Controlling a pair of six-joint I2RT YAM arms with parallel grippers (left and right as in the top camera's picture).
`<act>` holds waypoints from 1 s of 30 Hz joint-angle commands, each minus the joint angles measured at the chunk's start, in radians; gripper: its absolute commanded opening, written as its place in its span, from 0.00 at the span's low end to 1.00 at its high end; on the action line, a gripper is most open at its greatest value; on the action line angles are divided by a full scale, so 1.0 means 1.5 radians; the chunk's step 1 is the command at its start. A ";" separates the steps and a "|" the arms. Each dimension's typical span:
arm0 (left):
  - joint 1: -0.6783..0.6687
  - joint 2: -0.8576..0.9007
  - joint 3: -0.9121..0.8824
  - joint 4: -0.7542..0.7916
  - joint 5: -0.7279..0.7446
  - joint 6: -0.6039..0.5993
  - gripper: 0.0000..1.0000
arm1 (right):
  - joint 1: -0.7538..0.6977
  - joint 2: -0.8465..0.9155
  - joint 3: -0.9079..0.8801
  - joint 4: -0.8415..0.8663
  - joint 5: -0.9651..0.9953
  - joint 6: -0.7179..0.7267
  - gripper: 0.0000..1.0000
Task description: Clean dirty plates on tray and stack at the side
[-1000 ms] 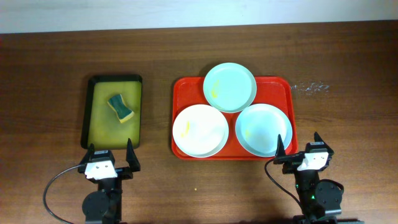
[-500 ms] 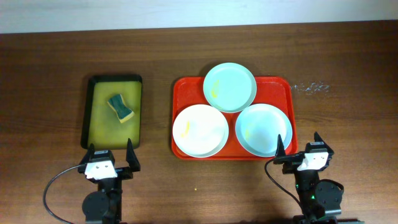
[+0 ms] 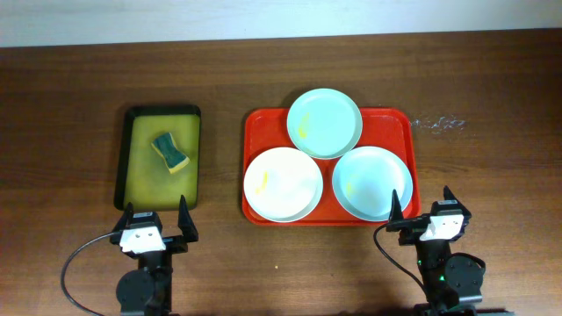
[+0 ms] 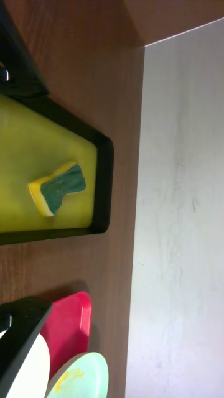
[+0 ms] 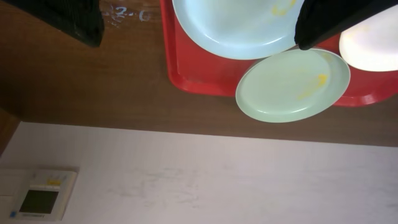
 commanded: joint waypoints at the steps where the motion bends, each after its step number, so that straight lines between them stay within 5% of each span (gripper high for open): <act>1: 0.003 0.003 -0.005 0.004 -0.001 -0.004 0.99 | -0.004 -0.001 -0.005 -0.003 -0.004 0.002 0.99; 24: 0.003 0.003 -0.005 -0.001 0.049 -0.005 0.99 | -0.004 -0.001 -0.005 -0.003 -0.004 0.002 0.99; 26: 0.003 0.003 -0.005 0.021 0.162 -0.052 0.99 | -0.004 -0.001 -0.005 -0.003 -0.004 0.002 0.99; 28: 0.003 0.003 -0.005 0.146 0.392 -0.132 0.99 | -0.004 -0.001 -0.005 -0.003 -0.004 0.002 0.99; 30: 0.003 0.003 -0.005 0.331 0.488 -0.134 0.99 | -0.004 -0.001 -0.005 -0.003 -0.004 0.002 0.99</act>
